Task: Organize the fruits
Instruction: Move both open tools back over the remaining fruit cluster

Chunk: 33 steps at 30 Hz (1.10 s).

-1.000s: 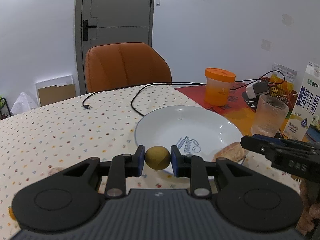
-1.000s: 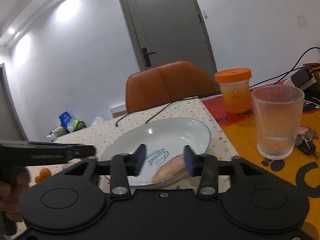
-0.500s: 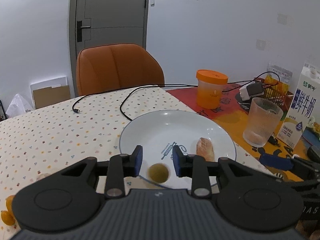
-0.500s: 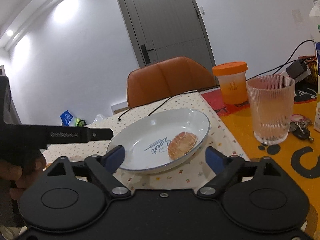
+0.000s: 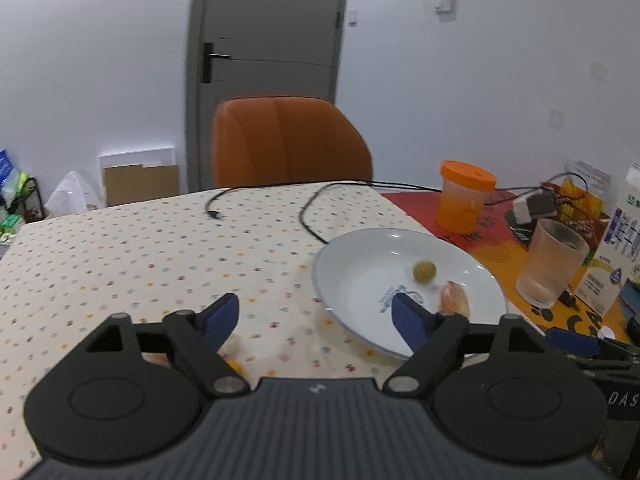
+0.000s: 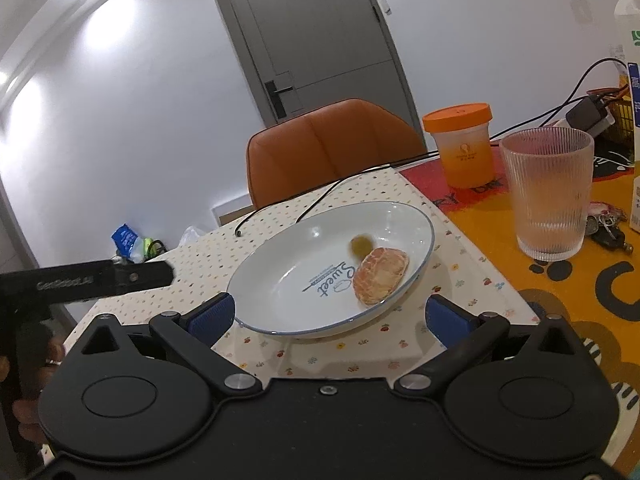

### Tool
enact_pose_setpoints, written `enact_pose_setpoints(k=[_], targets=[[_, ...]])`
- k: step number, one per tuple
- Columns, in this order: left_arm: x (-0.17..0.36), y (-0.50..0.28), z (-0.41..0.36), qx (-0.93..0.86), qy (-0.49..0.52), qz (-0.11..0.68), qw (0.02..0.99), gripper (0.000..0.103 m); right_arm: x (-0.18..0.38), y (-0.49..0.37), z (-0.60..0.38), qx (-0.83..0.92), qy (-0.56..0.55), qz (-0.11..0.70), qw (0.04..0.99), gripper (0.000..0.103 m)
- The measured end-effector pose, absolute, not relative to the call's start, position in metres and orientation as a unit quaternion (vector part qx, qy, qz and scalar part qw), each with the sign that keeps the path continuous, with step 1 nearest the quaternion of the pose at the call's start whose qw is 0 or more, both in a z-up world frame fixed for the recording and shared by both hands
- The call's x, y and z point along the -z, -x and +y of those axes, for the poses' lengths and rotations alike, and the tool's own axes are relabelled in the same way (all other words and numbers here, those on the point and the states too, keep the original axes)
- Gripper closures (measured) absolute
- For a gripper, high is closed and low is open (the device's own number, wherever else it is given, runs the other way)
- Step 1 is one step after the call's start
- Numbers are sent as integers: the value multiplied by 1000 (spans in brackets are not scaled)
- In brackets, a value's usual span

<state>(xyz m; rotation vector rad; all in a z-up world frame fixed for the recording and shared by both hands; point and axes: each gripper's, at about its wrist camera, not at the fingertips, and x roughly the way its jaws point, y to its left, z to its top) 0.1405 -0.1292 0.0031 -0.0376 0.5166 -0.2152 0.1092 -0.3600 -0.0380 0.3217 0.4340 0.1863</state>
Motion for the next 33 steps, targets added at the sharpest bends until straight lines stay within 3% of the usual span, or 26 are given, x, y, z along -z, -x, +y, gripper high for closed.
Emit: enact_pose_setpoints(k=[18,33], targets=[[-3,-110,-62,39,47,259,964,10,25,-98,-321,-117,-119,201,965,0],[0,-85,-17,3,66,266,962,9,20,-95,-293,-152,-107,207,961,0]])
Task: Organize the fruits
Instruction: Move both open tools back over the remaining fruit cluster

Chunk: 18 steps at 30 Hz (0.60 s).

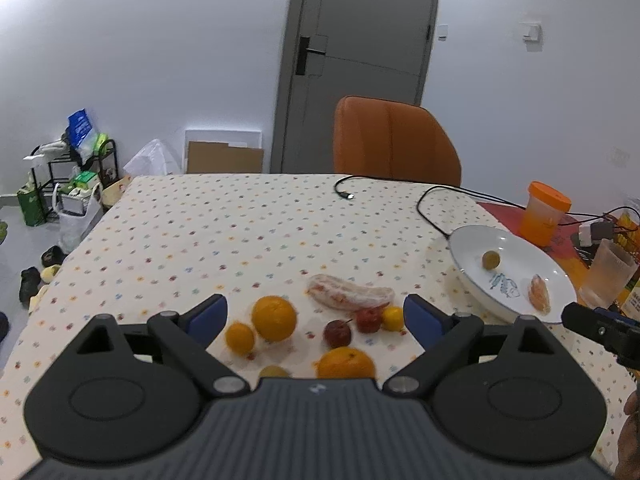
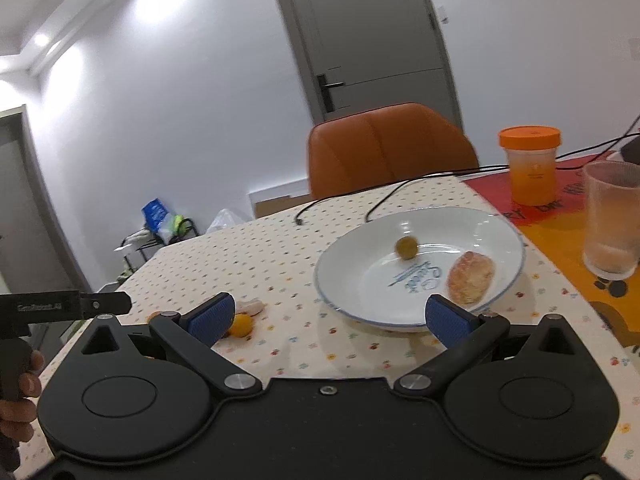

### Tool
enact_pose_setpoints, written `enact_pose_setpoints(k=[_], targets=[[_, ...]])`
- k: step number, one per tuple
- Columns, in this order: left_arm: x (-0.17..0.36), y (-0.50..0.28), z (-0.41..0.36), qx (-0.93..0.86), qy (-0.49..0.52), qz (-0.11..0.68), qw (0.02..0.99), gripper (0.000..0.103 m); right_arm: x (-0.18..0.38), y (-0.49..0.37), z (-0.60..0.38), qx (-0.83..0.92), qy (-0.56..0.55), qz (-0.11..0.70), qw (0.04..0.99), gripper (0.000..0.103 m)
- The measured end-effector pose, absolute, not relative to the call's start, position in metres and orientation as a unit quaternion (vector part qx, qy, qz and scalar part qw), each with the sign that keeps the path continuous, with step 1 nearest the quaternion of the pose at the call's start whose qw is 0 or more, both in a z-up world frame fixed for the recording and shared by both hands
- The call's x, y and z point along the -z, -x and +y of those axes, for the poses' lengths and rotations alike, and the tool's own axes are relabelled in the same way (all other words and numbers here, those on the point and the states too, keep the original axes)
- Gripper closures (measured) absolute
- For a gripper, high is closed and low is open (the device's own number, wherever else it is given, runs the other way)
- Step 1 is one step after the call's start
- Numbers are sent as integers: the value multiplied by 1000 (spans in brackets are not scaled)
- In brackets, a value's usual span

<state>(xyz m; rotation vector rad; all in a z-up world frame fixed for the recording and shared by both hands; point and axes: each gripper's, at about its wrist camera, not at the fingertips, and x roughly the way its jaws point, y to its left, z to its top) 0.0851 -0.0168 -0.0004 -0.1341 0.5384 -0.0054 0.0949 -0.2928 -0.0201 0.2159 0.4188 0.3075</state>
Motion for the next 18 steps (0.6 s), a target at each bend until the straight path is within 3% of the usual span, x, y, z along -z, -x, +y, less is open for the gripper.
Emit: enact_pose_setpoints(k=[18], targets=[[15,-73,23,-26,92,285,954,9,29,-99,-262,-209,-103,237,943,0]])
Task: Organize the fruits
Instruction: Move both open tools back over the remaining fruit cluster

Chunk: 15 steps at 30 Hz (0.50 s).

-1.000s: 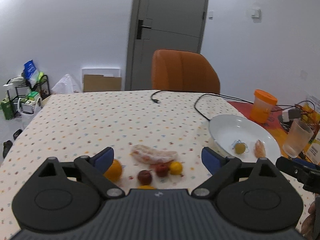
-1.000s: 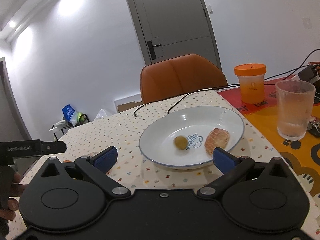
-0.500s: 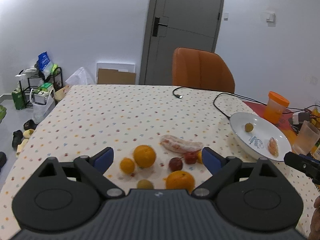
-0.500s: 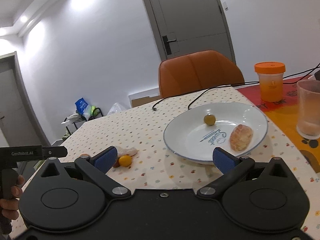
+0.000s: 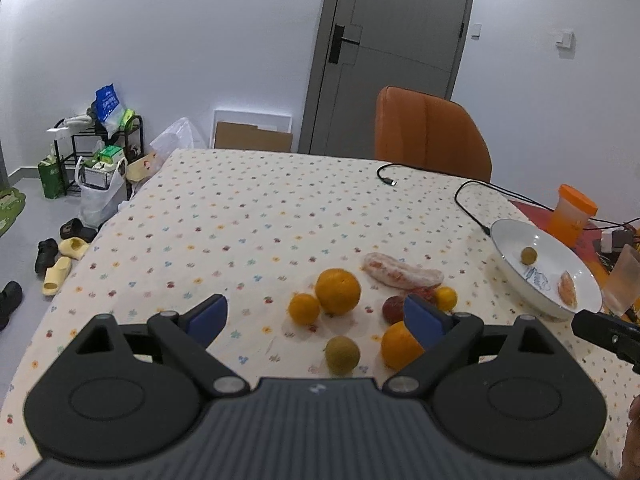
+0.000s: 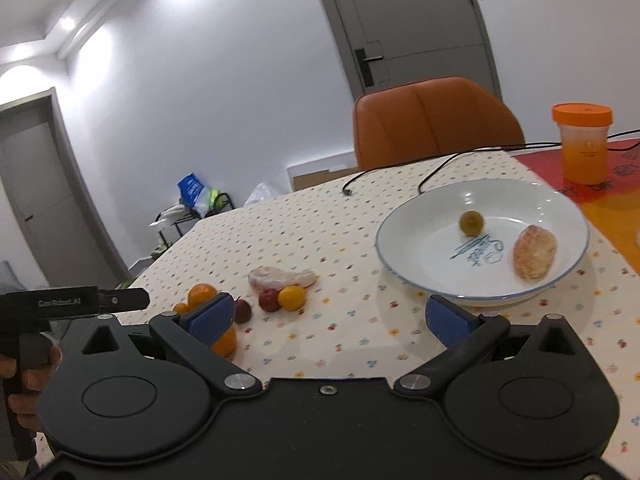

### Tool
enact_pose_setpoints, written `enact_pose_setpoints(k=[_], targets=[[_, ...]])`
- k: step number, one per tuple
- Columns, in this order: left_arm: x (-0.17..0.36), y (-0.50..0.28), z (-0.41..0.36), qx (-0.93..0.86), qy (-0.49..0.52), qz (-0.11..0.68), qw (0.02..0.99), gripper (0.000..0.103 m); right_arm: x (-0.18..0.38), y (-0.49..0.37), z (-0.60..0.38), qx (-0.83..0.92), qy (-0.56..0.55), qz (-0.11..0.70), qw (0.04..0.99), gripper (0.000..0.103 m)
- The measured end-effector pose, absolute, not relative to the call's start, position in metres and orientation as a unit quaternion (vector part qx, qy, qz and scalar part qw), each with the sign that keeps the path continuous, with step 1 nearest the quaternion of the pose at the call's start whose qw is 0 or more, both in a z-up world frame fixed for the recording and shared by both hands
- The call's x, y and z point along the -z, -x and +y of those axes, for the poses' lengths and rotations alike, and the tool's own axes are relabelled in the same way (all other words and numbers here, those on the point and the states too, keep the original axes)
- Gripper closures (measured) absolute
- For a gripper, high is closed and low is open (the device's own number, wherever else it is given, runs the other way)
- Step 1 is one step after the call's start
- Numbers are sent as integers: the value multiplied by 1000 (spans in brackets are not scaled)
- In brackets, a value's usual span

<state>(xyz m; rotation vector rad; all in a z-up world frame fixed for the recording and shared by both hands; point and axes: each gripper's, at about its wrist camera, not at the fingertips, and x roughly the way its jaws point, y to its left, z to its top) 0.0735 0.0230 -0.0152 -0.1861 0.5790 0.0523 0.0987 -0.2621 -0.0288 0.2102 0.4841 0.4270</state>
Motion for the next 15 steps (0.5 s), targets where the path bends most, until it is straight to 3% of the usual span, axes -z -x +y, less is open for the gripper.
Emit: enact_pose_setpoints(k=[10,15], targets=[[31,-73,28,-23,100,292,951,12,32,-101,-241,-258,-90,245,930,2],[38,-74,28,-18,97,292,951,15,36,-106,-227,-277,-79,259,922,18]])
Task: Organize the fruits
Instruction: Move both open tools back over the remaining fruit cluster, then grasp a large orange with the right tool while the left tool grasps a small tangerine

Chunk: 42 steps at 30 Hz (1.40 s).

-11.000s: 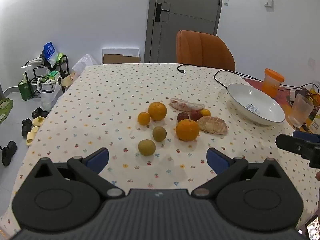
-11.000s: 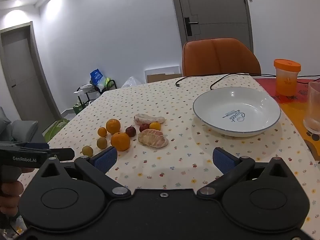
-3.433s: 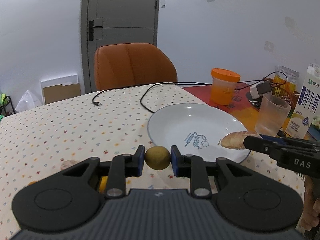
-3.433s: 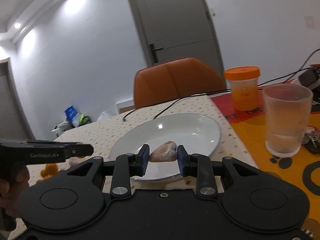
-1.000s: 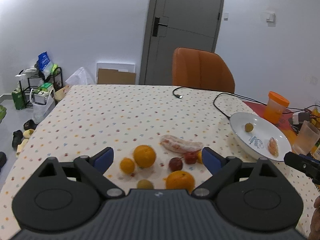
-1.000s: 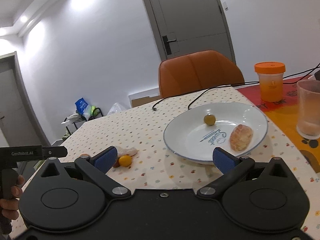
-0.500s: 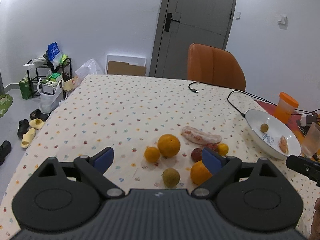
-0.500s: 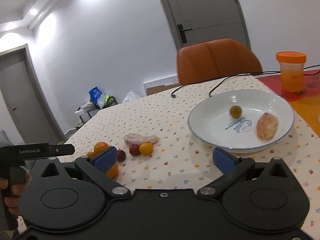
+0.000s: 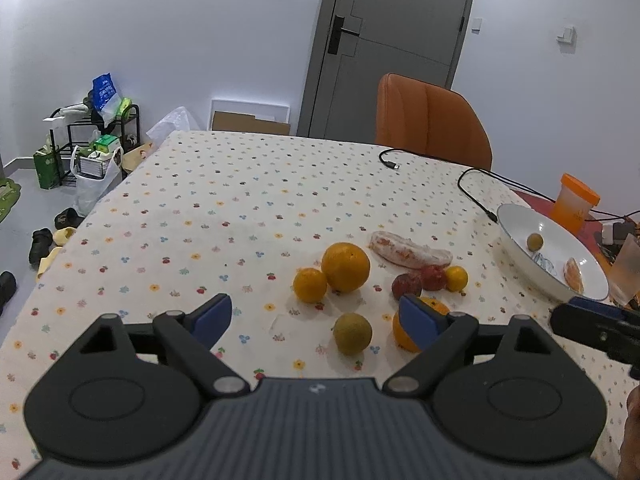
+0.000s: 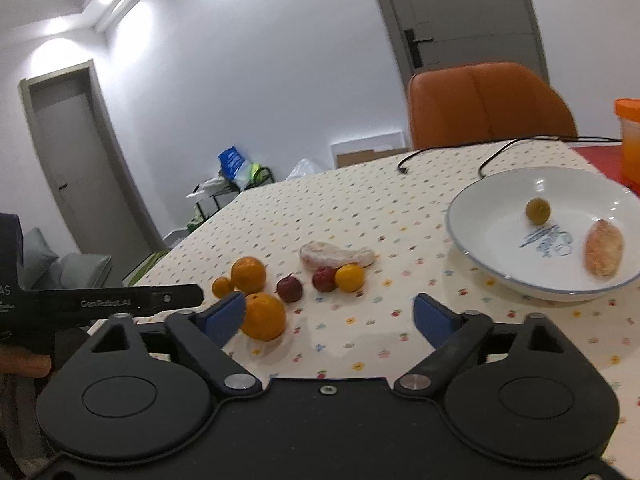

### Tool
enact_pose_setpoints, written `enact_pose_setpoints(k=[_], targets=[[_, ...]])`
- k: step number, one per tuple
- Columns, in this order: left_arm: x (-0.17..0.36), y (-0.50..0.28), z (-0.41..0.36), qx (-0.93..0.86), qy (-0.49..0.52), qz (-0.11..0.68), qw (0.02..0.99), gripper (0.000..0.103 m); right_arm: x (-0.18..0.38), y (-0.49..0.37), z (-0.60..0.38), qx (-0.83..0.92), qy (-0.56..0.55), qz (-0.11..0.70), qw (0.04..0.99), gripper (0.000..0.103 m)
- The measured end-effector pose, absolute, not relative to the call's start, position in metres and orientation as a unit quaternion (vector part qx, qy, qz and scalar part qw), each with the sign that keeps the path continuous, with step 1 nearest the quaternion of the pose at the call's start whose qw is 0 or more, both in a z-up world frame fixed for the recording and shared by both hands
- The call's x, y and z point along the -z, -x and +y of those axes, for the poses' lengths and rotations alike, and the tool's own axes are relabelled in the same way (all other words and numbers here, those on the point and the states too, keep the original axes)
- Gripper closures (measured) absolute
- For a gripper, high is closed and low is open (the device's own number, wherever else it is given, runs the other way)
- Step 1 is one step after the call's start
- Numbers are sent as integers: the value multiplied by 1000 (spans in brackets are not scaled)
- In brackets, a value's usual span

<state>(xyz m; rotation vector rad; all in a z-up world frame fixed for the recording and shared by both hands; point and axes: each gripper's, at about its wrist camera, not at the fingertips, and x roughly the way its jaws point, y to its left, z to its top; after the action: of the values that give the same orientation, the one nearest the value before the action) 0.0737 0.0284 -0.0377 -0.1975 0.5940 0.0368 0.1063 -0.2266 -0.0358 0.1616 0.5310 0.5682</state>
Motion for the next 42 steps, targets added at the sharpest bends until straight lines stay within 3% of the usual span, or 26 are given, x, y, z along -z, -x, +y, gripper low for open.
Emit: enact_pose_setpoints(k=[17,22,25,42], targets=[[53,-77,45,-13,124,300,946,34,50,-125,-173,-319,-46,303,897,48],[54,-78,50,-10,130,300,945,39,56,-131,-160,-326,-41,314,891,51],[54,-79,51,-9,130,301,945,40,59,-136,-154,-336,-43,318,886,64],[59,-111,49,-14,122,307,944,57,55,-139,-177,-301,-57,306,901,66]])
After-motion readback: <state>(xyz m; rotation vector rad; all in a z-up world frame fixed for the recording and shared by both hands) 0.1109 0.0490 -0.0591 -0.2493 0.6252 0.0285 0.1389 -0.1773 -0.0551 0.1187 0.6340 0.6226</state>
